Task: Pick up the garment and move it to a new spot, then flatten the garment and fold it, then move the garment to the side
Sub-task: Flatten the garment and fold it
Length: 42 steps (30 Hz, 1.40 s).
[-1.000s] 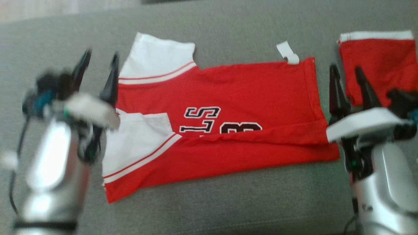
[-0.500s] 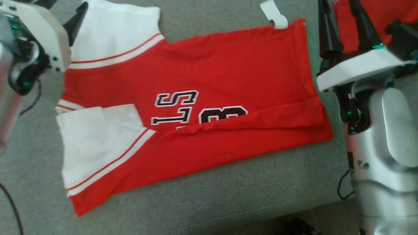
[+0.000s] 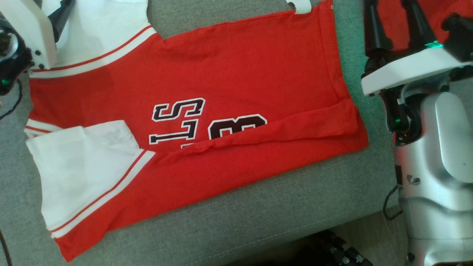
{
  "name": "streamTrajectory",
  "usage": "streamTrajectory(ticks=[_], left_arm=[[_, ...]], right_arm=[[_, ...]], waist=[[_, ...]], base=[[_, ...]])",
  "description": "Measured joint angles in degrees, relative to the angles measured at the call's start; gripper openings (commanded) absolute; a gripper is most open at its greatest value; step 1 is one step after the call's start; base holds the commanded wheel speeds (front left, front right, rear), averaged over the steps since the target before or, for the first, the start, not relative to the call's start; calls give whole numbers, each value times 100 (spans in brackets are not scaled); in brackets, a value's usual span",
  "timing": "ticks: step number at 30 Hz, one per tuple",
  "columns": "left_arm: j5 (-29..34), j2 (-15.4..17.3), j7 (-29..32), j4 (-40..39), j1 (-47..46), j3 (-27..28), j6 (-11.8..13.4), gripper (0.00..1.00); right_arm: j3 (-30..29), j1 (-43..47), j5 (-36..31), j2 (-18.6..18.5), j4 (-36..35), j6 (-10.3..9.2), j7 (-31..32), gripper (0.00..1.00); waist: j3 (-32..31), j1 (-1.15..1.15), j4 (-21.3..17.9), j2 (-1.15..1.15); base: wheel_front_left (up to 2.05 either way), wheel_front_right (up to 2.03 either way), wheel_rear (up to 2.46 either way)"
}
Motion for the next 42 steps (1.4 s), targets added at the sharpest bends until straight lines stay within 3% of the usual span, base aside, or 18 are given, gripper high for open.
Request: streamTrajectory(ticks=[5, 6, 7, 15, 20, 30, 42], left_arm=[[-422, 2, 5, -82, -106, -360, 5, 100], [-503, 13, 30, -127, -146, -472, 5, 64], [-545, 34, 55, -231, -180, -616, 5, 0], [-822, 3, -811, -174, -135, -1014, -1, 0], [-881, -255, -1584, -110, -89, -1116, -1, 0], [-814, -478, -2204, -592, 249, -1427, -1, 0], [-693, -512, -2270, -960, 410, -1658, -1, 0]], right_arm=[[-116, -15, -51, -1, 122, 0, -7, 100], [-125, -30, -101, 0, 140, 0, -7, 100], [-147, -57, -163, -1, 154, 0, -7, 100], [-361, -189, -297, -48, 278, 0, 38, 100], [-246, -188, -244, -442, 515, 0, 335, 100], [809, -230, 381, -1652, 1528, 0, 1071, 100], [2112, -923, 1227, -2276, 2369, 0, 1706, 100]], waist=[[21, -1, 34, 0], [23, -1, 49, 0], [23, -1, 70, 0], [-192, -1, 355, 0], [-470, -1, 654, 0], [-850, -1, 1468, 0], [-862, -1, 1920, 0]], base=[[0, 0, 0], [0, 0, 0], [0, 0, 0], [0, 0, 0], [0, 0, 0], [0, 0, 0], [0, 0, 0]])
